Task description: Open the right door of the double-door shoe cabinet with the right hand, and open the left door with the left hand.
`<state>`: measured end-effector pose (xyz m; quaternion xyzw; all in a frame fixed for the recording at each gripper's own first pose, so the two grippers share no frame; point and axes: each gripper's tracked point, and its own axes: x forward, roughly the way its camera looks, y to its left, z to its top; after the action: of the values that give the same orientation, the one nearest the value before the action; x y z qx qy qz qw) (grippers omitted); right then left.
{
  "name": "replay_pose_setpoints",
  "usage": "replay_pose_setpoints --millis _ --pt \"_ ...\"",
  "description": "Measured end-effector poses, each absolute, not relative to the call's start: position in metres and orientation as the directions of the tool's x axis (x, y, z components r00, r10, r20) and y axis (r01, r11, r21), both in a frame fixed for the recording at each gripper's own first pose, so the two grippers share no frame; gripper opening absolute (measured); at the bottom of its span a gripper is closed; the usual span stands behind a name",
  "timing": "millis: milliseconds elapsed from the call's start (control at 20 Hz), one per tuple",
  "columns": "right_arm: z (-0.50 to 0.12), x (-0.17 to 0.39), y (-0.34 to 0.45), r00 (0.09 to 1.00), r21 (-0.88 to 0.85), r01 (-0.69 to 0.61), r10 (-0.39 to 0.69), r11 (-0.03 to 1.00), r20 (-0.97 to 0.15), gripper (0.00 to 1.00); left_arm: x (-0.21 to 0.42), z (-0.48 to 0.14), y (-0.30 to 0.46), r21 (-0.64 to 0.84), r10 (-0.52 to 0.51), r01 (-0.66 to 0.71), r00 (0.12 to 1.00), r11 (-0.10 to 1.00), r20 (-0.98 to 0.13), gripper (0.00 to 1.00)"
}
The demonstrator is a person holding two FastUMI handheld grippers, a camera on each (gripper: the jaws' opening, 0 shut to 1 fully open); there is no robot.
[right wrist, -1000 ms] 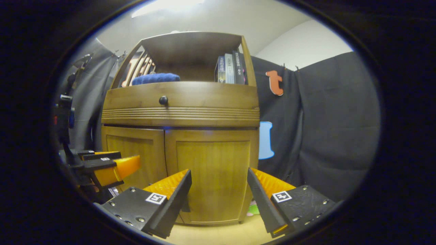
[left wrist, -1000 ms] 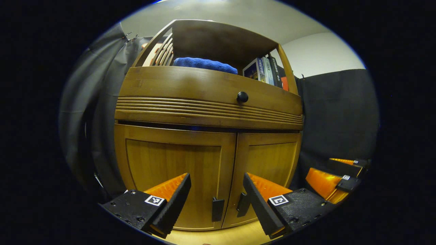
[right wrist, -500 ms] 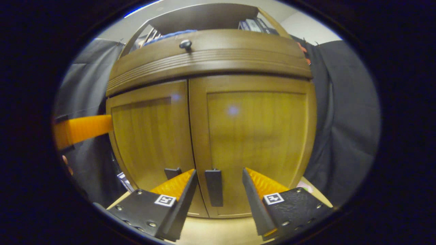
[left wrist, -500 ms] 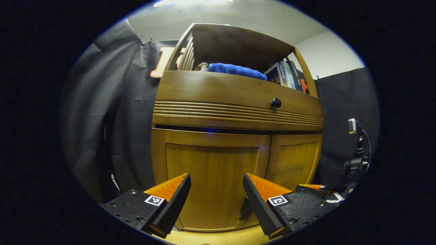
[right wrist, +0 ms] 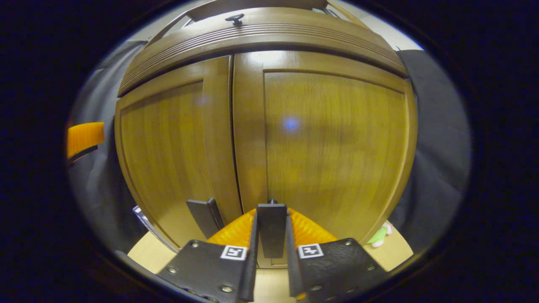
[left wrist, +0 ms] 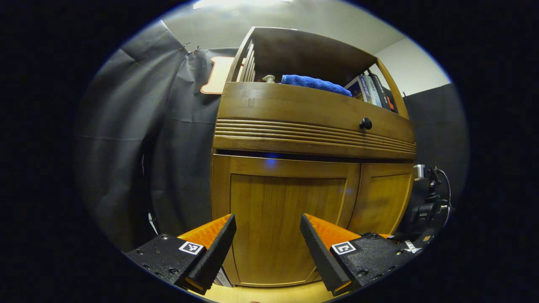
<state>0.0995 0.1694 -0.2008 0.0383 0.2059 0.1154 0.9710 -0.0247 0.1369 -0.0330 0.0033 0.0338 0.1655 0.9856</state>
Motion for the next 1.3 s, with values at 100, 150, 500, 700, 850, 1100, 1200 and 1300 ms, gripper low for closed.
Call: replay_pose_setpoints --millis 100,150,500,700,850,1100,1200,1300 --pt "-0.199 0.097 0.168 0.891 0.14 -0.176 0.218 0.974 -0.398 0.28 -0.021 -0.036 0.133 0.014 0.311 -0.31 0.947 0.95 -0.078 0.91" --pt "-0.198 0.094 0.164 0.894 0.14 -0.164 0.207 0.976 -0.397 0.24 -0.021 -0.035 0.131 0.013 0.304 -0.304 0.949 0.953 -0.079 0.95" --pt "-0.188 0.05 0.14 0.913 0.145 -0.08 0.131 0.986 -0.387 0.28 -0.021 -0.029 0.113 0.017 0.243 -0.242 0.968 0.97 -0.062 0.95" --pt "-0.185 0.029 0.124 0.919 0.159 -0.045 0.103 0.986 -0.38 0.28 -0.019 -0.033 0.096 0.023 0.204 -0.203 0.976 0.979 -0.074 0.95" --pt "-0.183 0.012 0.109 0.923 0.161 -0.016 0.077 0.987 -0.377 0.27 -0.018 -0.035 0.08 0.01 0.161 -0.161 0.984 0.987 -0.081 0.91" --pt "-0.186 -0.011 0.08 0.925 0.148 0.039 0.02 0.988 -0.379 0.27 -0.014 -0.036 0.052 -0.012 0.084 -0.085 0.994 0.996 -0.075 0.94" --pt "-0.184 -0.022 0.066 0.926 0.145 0.074 -0.014 0.987 -0.377 0.27 -0.013 -0.037 0.039 -0.015 0.057 -0.059 0.995 0.998 -0.083 0.91" --pt "-0.183 -0.033 0.05 0.924 0.154 0.11 -0.044 0.982 -0.379 0.27 -0.013 -0.037 0.026 -0.018 0.029 -0.031 0.996 0.999 -0.085 0.95"
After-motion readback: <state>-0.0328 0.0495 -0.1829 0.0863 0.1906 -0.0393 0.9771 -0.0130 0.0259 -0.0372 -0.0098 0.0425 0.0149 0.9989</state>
